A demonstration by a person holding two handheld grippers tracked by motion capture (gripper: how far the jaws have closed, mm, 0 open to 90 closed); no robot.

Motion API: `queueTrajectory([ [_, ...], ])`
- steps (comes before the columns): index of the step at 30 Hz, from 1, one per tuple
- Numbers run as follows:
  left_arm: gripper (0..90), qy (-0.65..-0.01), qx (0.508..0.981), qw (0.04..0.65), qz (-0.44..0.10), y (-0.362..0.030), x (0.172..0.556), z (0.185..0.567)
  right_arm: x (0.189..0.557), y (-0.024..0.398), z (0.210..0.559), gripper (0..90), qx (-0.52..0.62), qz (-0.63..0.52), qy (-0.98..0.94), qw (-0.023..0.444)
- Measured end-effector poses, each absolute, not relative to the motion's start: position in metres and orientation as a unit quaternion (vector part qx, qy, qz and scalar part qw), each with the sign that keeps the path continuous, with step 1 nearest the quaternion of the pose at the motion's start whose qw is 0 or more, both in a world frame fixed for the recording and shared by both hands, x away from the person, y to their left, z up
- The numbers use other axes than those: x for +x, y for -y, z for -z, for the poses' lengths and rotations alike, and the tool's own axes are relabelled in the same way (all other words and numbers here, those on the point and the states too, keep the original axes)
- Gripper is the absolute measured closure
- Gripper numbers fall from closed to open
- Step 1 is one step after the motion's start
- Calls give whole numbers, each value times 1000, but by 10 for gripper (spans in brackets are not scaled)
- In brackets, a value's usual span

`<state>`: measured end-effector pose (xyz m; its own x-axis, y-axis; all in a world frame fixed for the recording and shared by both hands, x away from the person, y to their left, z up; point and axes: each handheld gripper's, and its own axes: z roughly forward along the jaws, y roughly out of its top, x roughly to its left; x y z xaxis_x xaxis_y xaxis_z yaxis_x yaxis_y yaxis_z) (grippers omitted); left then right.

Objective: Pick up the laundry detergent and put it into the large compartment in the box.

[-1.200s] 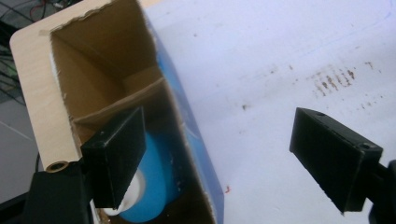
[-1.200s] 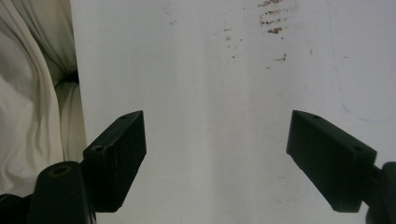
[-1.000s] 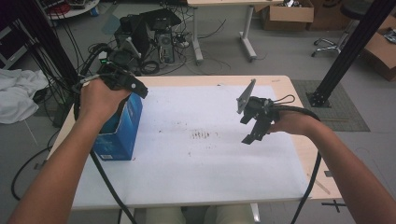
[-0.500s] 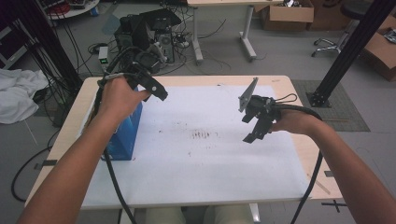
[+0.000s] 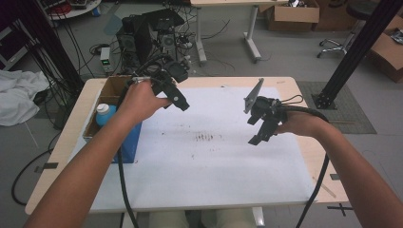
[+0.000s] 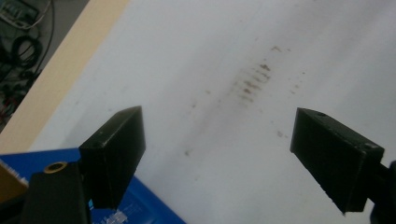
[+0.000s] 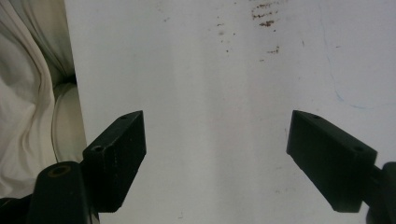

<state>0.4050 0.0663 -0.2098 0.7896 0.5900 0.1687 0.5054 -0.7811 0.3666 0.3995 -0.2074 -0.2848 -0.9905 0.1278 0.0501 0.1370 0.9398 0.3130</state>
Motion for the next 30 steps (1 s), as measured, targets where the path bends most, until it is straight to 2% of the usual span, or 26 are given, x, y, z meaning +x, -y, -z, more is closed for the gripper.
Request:
queueTrajectory([
  [11, 190, -243, 951, 150, -122, -42, 410, 220, 403, 208, 287, 194, -73, 158, 985, 17],
  [30, 190, -217, 961, 134, -109, -28, 418, 239, 406, 206, 296, 194, -74, 155, 985, 27],
])
